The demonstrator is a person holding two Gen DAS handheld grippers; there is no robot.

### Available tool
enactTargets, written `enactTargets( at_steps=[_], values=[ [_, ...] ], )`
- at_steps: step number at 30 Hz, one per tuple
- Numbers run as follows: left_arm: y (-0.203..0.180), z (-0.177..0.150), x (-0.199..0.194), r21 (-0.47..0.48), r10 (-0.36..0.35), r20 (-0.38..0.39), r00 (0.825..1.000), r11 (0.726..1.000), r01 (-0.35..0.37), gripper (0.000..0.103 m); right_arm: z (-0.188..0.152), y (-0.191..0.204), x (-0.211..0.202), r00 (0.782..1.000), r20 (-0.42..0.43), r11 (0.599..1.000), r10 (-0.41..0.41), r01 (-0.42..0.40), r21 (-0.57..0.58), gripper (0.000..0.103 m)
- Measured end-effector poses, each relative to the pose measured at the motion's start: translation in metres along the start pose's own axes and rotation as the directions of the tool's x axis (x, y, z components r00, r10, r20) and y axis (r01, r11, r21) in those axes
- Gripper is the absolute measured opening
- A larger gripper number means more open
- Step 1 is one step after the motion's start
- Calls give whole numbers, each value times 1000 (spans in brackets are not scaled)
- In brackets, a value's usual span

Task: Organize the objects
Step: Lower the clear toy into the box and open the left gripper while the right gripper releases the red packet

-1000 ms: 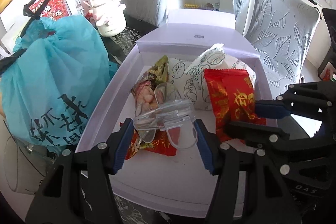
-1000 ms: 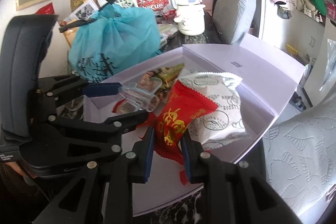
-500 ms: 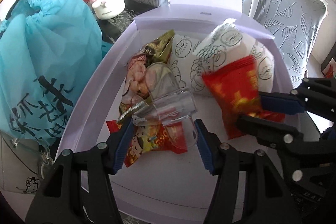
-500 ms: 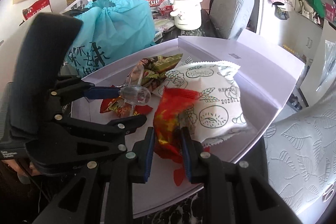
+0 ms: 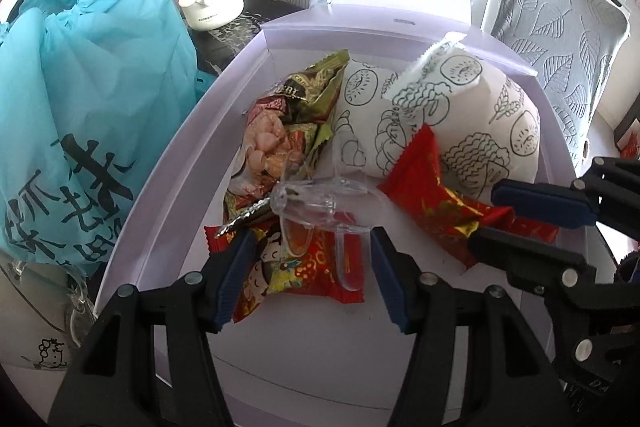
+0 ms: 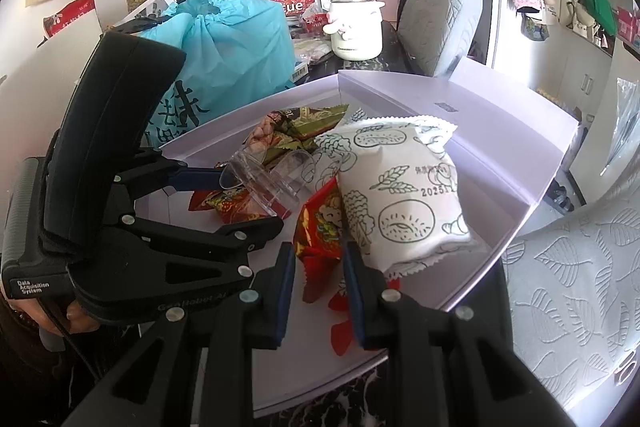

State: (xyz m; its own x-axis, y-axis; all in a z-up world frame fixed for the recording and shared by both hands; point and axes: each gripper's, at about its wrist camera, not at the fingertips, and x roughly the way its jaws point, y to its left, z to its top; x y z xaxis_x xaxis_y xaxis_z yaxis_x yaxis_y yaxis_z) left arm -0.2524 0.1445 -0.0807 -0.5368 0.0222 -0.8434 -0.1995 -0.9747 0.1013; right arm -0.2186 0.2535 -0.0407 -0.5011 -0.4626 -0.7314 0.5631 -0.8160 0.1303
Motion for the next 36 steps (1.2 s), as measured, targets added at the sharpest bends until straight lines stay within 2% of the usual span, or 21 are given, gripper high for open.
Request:
enactTargets(
  at_steps=[3, 8, 12, 14, 16, 22, 32, 36],
  values=[
    [0, 0, -2, 9, 9, -9, 1000, 1000, -9, 57, 0, 1, -1, 1000, -7, 1000, -4, 4, -6, 25],
    [-5, 0, -18, 21, 24, 42, 999, 999, -25, 57, -1, -4, -13, 1000, 17, 1000, 4, -4, 26, 25],
    [-2, 0, -24, 6, 19, 46, 999, 1000, -19, 57, -2, -8, -24, 999, 42, 998, -26, 24, 57, 26],
    [-1, -1, -30, -7, 12, 50, 999, 1000, -12, 57, -2, -11, -28, 998, 43, 997, -38, 35, 67, 36],
    [-1, 0, -36, -11, -5, 61, 998, 1000, 5, 57, -1, -14, -32, 998, 49, 996, -47, 44, 78, 42],
    [-4, 4, -57, -17, -6, 108, 994, 1000, 8, 59, -4, -21, -53, 994, 76, 988, -78, 67, 138, 52],
    [0, 0, -110, -37, 12, 210, 978, 999, -4, 76, -4, -6, -97, 980, 126, 980, -156, 137, 145, 68],
    [1, -9, -132, -38, 4, 237, 971, 999, 5, 77, -6, 2, -114, 973, 134, 975, -186, 165, 151, 74]
  ],
)
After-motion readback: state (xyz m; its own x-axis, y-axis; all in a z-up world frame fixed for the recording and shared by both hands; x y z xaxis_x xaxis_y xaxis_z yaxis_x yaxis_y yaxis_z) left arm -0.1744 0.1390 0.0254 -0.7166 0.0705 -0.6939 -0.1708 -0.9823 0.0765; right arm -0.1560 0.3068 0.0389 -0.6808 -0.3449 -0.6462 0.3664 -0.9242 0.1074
